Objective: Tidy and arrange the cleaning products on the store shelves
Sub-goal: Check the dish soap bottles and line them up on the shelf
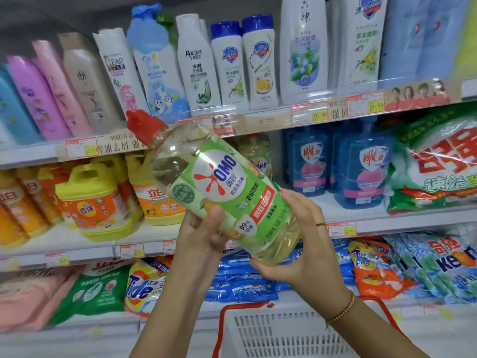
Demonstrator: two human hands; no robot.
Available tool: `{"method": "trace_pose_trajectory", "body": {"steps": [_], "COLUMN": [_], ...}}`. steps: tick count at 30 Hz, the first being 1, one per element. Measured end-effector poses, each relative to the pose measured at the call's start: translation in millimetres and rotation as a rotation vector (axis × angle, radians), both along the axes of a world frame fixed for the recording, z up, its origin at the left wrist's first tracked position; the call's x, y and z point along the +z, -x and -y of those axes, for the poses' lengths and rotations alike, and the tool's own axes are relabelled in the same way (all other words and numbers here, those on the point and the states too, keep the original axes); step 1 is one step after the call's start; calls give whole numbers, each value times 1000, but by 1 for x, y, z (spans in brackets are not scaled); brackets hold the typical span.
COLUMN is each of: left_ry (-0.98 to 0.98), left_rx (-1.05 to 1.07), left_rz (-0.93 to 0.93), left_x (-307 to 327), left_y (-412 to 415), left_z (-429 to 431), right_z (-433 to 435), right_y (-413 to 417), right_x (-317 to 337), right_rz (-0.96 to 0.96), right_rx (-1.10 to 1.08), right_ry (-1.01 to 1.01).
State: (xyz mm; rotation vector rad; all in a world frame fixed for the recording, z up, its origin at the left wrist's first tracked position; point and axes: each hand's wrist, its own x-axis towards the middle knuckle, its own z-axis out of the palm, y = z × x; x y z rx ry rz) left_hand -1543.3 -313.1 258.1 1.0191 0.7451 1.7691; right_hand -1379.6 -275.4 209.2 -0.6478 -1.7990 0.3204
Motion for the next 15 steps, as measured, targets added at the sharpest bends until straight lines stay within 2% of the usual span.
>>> {"method": "trace_pose_trajectory", "body": {"steps": [2,5,8,11,13,15], "left_ry": [-19,-46,-44,-68,-74,-79], "left_rx": [-21,-96,-170,-268,-266,-218], "left_rz": [6,-10,44,66,53,88], "left_x": [3,4,2,-3,-4,-4], "left_y": [2,3,-1,-6,-8,-10], "left_z": [-1,-3,-10,-15,-15,-16], "right_z": [7,9,2,1,4,6], "right_y": [-3,-10,-17,-23,-24,-23], "right_x": [6,14,17,14,13,17], "right_rz": [-85,-296,-366,-429,-411,-427], "right_rx": [121,472,724,975,1045,998], "right_ry": [144,416,606,894,995,1051]}}
